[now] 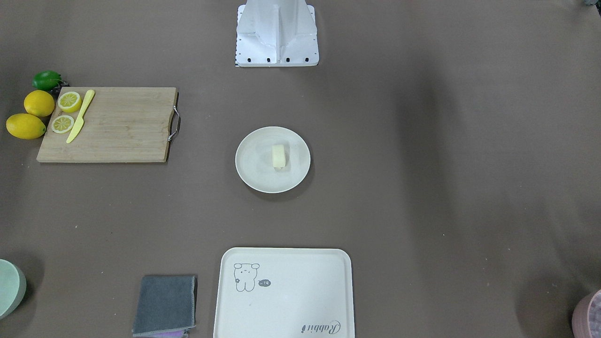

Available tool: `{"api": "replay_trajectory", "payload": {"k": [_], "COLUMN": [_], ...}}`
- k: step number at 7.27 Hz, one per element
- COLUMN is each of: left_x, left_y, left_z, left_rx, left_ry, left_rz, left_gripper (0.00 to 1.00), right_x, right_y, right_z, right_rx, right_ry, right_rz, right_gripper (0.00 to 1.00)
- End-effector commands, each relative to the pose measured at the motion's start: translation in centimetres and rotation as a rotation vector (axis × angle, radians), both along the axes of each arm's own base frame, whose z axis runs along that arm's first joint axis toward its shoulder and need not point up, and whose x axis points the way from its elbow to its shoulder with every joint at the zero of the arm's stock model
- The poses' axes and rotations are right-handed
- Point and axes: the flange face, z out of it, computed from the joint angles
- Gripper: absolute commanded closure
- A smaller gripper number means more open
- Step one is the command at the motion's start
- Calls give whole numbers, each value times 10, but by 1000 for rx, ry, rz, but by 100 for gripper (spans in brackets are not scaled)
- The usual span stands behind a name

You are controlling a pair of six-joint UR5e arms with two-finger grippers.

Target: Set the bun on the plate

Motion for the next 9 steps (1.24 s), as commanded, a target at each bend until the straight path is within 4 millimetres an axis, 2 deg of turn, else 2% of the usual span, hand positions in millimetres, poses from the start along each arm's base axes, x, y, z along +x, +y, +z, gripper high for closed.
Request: {"api": "replay_trajectory", "payload": {"k": [1, 4, 6, 9], "left_x": [0, 2, 3, 4], "left_y": [0, -1, -1, -3], "left_z": [-2, -1, -1, 0], "left_rx": [4, 4, 4, 3], "left_ry": [-2, -2, -2, -2], "left_rz": [0, 5, 8, 10], "left_gripper": [3, 3, 3, 3], "right_x": [0, -1, -1, 3], "right_y": [0, -3, -20, -14], "right_z": [0, -4, -14, -11], "right_rx": [-1, 3, -31, -34], "right_ry": [-1, -8, -5, -4], "right_rz": [4, 4, 6, 3], "right_gripper": [1, 1, 1, 1]}}
